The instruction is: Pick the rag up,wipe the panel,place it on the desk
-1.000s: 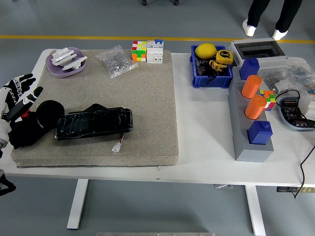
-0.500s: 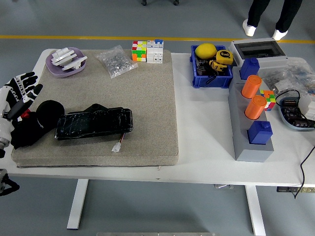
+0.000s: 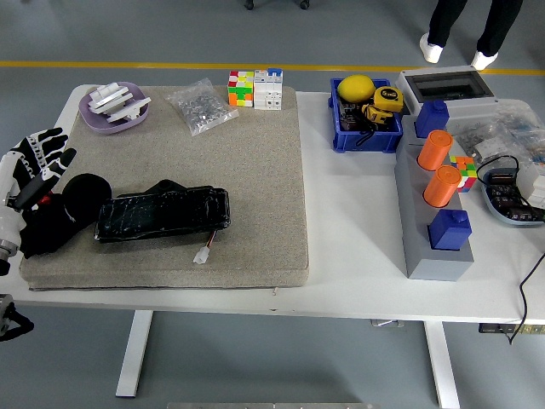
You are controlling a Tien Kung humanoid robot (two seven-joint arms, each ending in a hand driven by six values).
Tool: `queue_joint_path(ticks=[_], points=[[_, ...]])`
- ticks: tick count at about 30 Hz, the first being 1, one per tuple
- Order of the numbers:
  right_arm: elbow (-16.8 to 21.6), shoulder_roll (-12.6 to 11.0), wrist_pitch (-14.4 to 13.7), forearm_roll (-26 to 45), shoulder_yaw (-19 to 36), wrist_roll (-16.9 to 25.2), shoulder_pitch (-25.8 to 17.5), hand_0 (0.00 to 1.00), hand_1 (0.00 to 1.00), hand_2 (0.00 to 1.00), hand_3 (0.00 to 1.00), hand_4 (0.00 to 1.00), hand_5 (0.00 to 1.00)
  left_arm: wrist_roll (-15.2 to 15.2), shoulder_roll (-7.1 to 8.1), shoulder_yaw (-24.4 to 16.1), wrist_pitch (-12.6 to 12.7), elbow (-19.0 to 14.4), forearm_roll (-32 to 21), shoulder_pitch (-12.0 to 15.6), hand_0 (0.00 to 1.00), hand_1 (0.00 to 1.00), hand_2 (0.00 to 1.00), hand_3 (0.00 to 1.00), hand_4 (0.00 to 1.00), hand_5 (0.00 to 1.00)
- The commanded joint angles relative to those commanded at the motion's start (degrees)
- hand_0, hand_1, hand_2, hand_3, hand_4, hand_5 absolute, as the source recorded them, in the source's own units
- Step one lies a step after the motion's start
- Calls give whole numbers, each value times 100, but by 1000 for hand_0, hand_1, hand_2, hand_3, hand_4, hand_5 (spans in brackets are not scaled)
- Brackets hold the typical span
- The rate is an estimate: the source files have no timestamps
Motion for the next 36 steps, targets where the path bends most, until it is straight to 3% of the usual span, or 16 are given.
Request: queue_joint_path(ticks=[17, 36], points=[[0, -47, 25, 274, -382, -30, 12, 765, 660, 670, 610, 998, 474, -51, 97, 119, 11, -16, 55, -28, 781, 812, 768, 763, 998, 541], [0, -26, 68, 199, -271, -15, 2, 760, 660, 669, 608, 998, 473, -97, 191, 74, 24, -5, 150, -5, 783, 811, 767, 763, 998, 538]])
